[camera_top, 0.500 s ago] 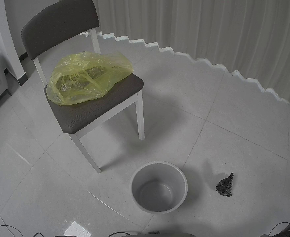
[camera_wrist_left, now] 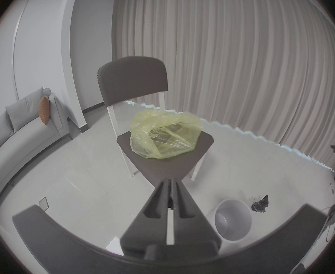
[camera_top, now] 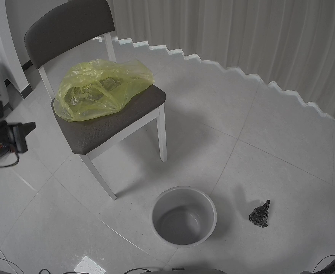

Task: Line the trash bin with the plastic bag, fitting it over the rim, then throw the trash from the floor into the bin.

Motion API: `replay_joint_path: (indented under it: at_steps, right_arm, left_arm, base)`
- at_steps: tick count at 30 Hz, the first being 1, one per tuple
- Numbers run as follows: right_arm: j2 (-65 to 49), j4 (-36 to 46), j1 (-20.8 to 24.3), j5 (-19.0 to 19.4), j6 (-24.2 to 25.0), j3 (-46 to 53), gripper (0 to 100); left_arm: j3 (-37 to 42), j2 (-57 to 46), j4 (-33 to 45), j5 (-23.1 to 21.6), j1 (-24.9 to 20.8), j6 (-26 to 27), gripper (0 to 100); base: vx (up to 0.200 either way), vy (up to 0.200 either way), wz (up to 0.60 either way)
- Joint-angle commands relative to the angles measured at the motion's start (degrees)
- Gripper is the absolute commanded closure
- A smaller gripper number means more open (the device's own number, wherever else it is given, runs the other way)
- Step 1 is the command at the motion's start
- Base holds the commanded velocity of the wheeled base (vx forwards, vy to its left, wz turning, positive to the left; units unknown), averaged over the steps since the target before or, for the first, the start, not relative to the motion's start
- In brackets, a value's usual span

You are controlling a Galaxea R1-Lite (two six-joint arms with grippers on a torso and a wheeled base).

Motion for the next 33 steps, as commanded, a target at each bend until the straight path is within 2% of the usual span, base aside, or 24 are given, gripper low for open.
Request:
replay_joint_path:
  at_steps: [1,4,10,11,17,25,30,33]
  right_arm:
    - [7.6,-2.3,0.1,3.0,1.3,-1.4,0]
    - [7.6,-2.3,0.2,5.2,1.6,-1.0,0]
    - [7.2,-1.8,0.2,5.7,1.6,-1.0,0]
    - [7.2,-1.8,0.2,5.7,1.6,-0.9,0]
    - [8.2,-2.3,0.2,5.9,1.6,0.1,0]
    - [8.0,-2.3,0.2,5.9,1.5,0.1,0]
    - [8.4,-2.3,0.2,5.9,1.6,0.5,0]
    - [8.2,-2.3,0.2,5.9,1.6,0.4,0]
  left_arm:
    - [-20.9,23.6,9.5,3.8,-0.9,0.9,100]
    - [-26.8,27.4,12.9,3.4,-1.9,-1.0,100]
    - [-28.4,30.4,10.1,3.2,-2.3,-2.1,100]
    - [-28.6,31.1,9.5,3.2,-2.3,-1.9,0]
    - [-34.4,36.4,9.7,4.0,-1.7,-2.0,0]
    - [-38.5,37.0,10.1,6.8,-1.4,-1.4,0]
    - [-42.6,42.5,10.5,12.0,1.6,3.3,0]
    - [-45.0,45.3,10.4,13.0,2.8,3.9,0]
  base:
    - [0.000,0.000,0.00]
    - [0.000,0.000,0.00]
    - [0.000,0.000,0.00]
    - [0.000,0.000,0.00]
    - [0.000,0.000,0.00]
    - [0.000,0.000,0.00]
    - [0.000,0.000,0.00]
    - [0.000,0.000,0.00]
